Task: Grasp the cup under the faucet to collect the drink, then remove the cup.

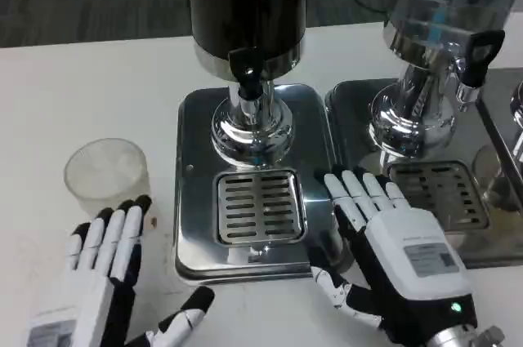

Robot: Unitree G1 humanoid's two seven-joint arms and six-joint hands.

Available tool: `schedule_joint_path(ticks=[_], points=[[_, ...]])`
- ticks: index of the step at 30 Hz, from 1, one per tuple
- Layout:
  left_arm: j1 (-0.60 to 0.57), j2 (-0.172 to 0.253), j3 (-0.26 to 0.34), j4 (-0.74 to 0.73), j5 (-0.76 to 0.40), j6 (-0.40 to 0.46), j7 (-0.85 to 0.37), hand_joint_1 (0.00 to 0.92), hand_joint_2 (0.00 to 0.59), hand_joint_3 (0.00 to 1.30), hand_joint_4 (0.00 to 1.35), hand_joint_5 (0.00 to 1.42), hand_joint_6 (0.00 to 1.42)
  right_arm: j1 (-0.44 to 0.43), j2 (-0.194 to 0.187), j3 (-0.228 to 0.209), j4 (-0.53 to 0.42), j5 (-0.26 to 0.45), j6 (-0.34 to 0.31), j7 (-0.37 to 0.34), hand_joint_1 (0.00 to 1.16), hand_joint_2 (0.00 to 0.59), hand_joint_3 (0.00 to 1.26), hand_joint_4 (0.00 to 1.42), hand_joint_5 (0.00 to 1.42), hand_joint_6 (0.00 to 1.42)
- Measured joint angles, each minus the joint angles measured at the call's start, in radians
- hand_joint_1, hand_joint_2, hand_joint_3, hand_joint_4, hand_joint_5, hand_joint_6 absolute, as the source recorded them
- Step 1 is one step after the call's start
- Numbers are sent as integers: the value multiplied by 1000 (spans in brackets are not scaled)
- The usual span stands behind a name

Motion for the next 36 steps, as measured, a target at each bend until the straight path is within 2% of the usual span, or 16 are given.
schedule_joint_path(ticks=[8,13,16,18,20,21,24,26,29,36], points=[[20,3,82,-2,-70,-78,47,0,165,1,0,0,0,20,16,10,-3,-5,33,-4,430,458,51,0,0,0],[-24,1,150,4,-130,-133,82,0,146,91,0,12,0,21,21,10,-6,-12,39,-8,440,465,77,0,0,13],[-66,-26,182,48,-193,-157,86,0,134,114,0,37,0,23,24,9,-7,-18,40,-8,445,466,90,0,0,24],[-85,-40,195,66,-217,-158,87,0,124,148,0,105,9,23,23,8,-7,-18,40,-8,446,466,93,0,0,27],[-110,-54,213,84,-242,-159,86,0,106,203,47,187,79,23,24,7,-7,-18,40,-8,447,466,105,0,0,37],[-139,-68,229,106,-272,-155,86,0,96,189,54,197,98,23,24,5,-8,-16,40,-8,449,466,116,0,0,50],[-173,-88,252,153,-302,-143,88,0,50,15,2,113,58,32,25,-3,-15,-15,40,-8,450,466,124,0,0,55],[-206,-88,258,186,-299,-107,87,0,21,1,0,48,16,35,25,-8,-17,-15,41,-6,451,471,131,0,0,68],[-252,-80,254,236,-316,-78,23,0,1,0,0,38,0,44,26,-15,-22,-6,46,-4,451,472,133,0,0,70],[-324,-82,249,407,-381,-97,-15,0,0,0,0,31,0,43,28,-18,-23,3,53,5,452,470,134,0,0,74]])
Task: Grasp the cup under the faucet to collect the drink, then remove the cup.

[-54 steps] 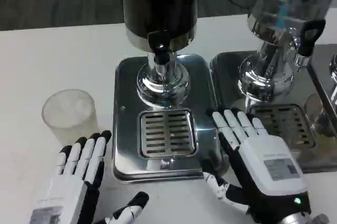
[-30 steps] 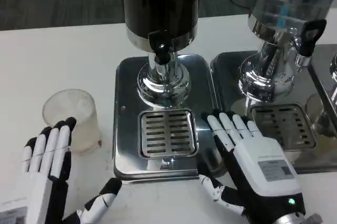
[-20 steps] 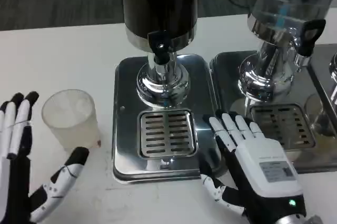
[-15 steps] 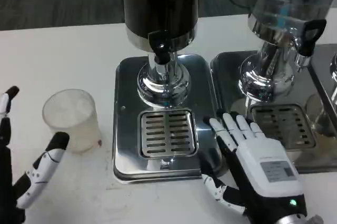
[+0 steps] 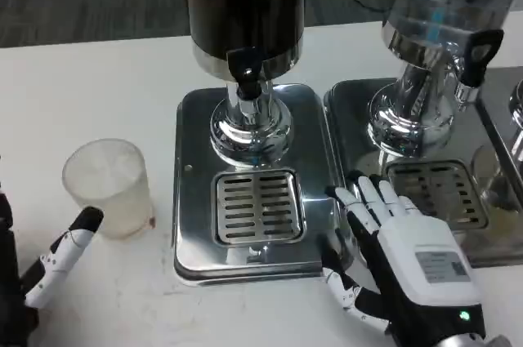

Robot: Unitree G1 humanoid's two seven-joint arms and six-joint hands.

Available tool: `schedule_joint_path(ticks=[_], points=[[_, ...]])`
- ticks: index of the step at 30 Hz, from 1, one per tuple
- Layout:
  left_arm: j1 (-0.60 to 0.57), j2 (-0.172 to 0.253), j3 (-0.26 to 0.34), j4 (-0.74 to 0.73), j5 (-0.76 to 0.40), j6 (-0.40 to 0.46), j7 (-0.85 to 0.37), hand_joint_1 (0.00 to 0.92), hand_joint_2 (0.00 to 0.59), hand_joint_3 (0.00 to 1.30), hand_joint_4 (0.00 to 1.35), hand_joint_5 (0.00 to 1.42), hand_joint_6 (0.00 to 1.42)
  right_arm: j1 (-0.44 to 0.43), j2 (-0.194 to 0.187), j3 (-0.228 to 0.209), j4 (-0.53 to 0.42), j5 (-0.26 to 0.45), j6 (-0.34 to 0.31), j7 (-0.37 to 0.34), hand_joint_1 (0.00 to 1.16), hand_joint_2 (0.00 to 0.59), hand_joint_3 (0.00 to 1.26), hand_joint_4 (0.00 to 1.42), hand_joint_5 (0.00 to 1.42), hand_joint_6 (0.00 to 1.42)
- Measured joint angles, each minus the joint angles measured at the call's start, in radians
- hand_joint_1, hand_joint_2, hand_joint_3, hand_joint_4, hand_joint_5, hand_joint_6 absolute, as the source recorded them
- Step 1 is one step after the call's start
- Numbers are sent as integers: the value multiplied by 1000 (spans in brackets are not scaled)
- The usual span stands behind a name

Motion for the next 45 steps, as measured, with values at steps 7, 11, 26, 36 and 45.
schedule_joint_path(ticks=[7,11,26,36,45], points=[[-51,0,-24,103,2,-37,11,0,0,0,0,5,0,-3,5,0,0,0,2,6,453,467,141,0,0,98],[-91,0,-40,151,3,-59,32,17,0,0,0,0,0,-7,3,-1,-1,1,2,19,453,466,143,0,0,103],[-157,35,-70,372,3,-176,104,65,0,0,0,1,0,-2,50,33,35,-6,11,-25,453,466,155,0,0,123],[-216,50,-88,479,4,-208,126,115,12,0,0,13,0,-21,61,51,84,-7,12,-58,453,466,164,0,1,127],[-267,75,-117,527,6,-214,146,154,26,0,0,82,0,-27,66,67,88,-7,14,-72,453,466,167,0,3,129]])
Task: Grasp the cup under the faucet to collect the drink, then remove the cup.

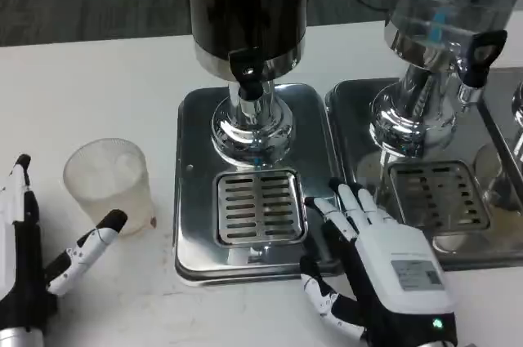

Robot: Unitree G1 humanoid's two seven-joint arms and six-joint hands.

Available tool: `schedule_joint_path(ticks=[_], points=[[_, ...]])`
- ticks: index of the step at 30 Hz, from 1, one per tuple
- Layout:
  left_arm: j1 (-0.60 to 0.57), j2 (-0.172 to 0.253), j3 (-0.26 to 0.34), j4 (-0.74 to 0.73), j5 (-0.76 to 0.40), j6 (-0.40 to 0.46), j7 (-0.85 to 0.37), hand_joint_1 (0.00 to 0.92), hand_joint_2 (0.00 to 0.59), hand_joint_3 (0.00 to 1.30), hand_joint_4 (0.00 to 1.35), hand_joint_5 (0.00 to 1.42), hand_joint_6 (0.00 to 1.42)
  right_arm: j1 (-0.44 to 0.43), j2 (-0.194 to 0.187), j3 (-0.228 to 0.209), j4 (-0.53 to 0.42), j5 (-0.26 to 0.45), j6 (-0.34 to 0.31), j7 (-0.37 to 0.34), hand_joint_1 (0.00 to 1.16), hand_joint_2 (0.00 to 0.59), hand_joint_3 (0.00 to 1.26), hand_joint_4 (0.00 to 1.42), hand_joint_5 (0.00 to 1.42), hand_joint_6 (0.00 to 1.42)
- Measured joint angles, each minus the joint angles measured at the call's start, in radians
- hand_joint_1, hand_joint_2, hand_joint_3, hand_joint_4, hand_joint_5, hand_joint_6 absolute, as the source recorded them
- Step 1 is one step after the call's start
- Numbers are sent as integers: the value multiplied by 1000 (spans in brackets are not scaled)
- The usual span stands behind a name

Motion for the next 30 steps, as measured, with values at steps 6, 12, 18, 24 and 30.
schedule_joint_path(ticks=[6,12,18,24,30], points=[[-23,1,-12,31,-1,-20,20,170,25,0,0,159,27,0,-2,7,0,0,1,-3,450,462,172,0,4,131],[-49,2,-37,45,-1,-39,20,166,22,0,0,179,26,0,-2,11,0,0,1,-3,446,459,174,0,4,136],[-51,2,-42,65,-2,-35,20,165,20,0,0,184,16,1,-2,11,0,3,1,-4,441,455,175,0,4,142],[-65,2,-49,81,-2,-2,20,165,16,0,0,187,14,2,0,12,0,5,2,-7,432,450,175,0,4,156],[-98,2,-66,109,-4,0,16,165,15,0,0,191,19,2,18,17,2,4,6,-20,429,449,179,0,4,161]])
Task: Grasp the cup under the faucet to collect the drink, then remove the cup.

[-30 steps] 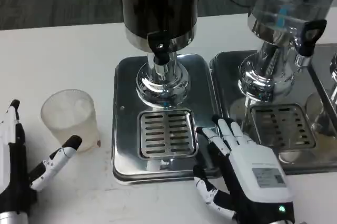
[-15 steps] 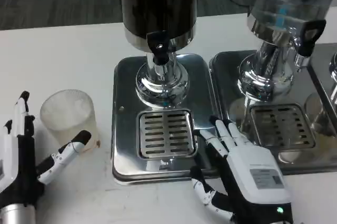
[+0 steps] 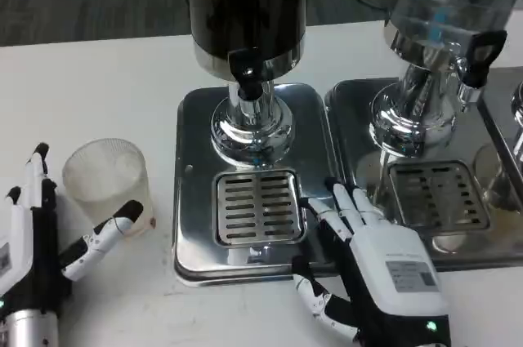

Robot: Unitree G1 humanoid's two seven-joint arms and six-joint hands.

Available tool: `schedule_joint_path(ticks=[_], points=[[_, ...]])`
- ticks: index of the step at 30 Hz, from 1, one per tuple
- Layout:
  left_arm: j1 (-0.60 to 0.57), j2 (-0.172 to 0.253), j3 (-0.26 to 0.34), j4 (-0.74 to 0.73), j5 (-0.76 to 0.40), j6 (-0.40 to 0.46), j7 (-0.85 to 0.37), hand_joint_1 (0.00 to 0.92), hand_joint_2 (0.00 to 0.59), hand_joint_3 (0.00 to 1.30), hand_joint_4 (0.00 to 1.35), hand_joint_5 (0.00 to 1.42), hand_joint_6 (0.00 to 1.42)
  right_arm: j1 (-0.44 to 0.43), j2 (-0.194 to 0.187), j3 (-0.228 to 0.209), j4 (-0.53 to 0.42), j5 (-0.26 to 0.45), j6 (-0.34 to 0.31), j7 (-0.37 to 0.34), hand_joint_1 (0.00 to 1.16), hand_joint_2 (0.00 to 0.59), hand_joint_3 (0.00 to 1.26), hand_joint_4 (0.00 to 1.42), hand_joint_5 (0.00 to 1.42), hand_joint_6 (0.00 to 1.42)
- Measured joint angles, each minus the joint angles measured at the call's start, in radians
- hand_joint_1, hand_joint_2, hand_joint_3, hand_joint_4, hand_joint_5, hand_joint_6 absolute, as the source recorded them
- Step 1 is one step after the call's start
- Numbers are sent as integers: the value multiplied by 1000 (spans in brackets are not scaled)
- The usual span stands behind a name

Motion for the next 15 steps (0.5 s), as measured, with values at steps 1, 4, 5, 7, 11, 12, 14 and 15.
schedule_joint_path(ticks=[1,4,5,7,11,12,14,15], points=[[-4,1,-3,5,0,0,-1,165,15,0,0,191,20,0,1,0,1,0,0,-1,429,449,180,0,4,161],[-20,4,-10,17,0,0,-5,165,15,0,0,193,26,-2,3,1,5,0,4,-4,427,449,183,0,4,163],[-25,6,-13,18,0,-1,-7,165,15,0,0,201,33,-3,4,2,6,0,4,-6,426,449,195,0,4,164],[-30,7,-15,19,0,-2,-8,172,17,0,0,222,49,-3,4,2,7,1,4,-7,425,449,215,0,10,172],[-37,7,-20,40,0,-12,-9,183,21,0,0,262,89,-3,3,2,7,1,4,-9,423,449,233,11,25,194],[-40,7,-21,45,-1,-17,-9,183,21,0,4,273,99,-3,3,2,7,1,4,-10,423,449,235,11,25,194],[-47,7,-22,49,-2,-24,-9,183,21,0,5,279,118,-3,1,4,7,1,4,-10,423,446,258,11,26,206],[-54,7,-22,52,-2,-29,-9,183,21,0,7,280,119,-3,-1,4,7,3,4,-10,422,444,271,11,26,208]])
